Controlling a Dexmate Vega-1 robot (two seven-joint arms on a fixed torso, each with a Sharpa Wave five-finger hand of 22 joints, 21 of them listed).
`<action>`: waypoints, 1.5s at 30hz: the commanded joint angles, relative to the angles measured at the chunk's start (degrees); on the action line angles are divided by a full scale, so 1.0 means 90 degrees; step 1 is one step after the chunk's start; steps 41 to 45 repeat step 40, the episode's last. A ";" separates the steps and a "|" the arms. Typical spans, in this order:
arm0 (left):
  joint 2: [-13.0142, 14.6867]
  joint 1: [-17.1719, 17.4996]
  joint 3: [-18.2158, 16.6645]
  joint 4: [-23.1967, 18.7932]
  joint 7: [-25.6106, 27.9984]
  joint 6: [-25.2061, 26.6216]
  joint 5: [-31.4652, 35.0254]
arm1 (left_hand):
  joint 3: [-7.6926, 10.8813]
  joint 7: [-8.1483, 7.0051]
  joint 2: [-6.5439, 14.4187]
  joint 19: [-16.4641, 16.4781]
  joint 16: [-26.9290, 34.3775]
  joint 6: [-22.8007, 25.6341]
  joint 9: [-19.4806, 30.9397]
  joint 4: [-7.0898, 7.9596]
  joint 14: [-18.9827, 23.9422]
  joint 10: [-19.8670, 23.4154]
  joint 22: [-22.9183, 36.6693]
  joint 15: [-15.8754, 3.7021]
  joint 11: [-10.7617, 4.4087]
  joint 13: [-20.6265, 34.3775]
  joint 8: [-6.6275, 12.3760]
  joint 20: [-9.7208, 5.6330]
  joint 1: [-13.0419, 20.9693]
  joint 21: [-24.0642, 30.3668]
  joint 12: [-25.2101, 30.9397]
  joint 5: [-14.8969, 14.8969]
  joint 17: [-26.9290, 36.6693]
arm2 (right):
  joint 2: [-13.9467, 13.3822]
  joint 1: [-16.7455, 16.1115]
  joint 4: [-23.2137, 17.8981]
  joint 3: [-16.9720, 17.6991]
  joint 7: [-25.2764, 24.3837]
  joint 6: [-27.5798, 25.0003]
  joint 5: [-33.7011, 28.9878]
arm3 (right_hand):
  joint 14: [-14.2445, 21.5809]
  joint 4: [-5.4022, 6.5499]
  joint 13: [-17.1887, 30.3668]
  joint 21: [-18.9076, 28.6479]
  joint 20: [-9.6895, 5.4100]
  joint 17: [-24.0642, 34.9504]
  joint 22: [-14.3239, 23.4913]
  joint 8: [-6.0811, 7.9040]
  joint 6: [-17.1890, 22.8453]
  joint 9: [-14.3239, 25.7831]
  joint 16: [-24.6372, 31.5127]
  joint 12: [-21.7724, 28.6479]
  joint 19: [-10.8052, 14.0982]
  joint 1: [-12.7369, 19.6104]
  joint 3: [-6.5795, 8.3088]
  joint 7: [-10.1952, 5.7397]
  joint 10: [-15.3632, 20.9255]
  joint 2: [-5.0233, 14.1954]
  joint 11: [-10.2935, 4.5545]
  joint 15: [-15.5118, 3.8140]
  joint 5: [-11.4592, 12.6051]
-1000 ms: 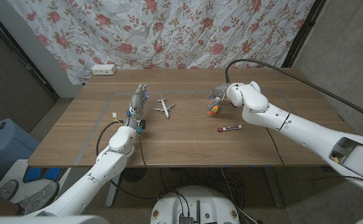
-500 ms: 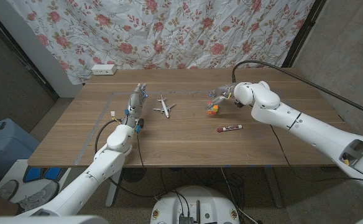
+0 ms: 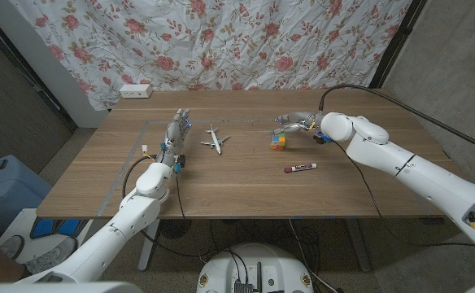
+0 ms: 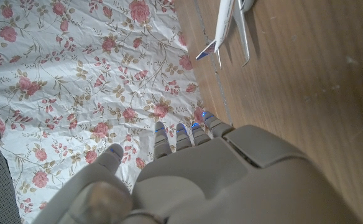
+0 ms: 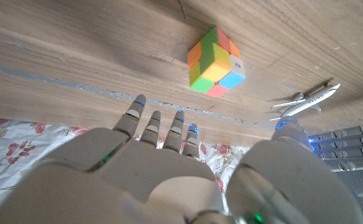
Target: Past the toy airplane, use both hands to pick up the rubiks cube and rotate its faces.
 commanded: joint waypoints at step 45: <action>-0.0240 -0.0181 -0.0008 0.0783 -0.0533 -0.0638 -0.0258 | 0.0092 0.0074 0.0475 0.0190 0.0000 0.0120 0.0013 -0.0018 0.0130 0.0167 0.0014 -0.0186 -0.0026 0.0013 0.0037 -0.0034 0.0082 0.0015 0.0013 0.0044 0.0005 | 0.0381 -0.1078 0.1275 0.1138 -0.2434 0.2060 0.3576 | 0.0241 0.0302 -0.0179 0.0072 -0.0394 -0.0128 0.0017 0.0058 0.0304 -0.0060 0.0002 0.0072 0.0363 -0.0579 -0.0135 -0.0030 0.0185 0.0359 0.0097 -0.0169 -0.0081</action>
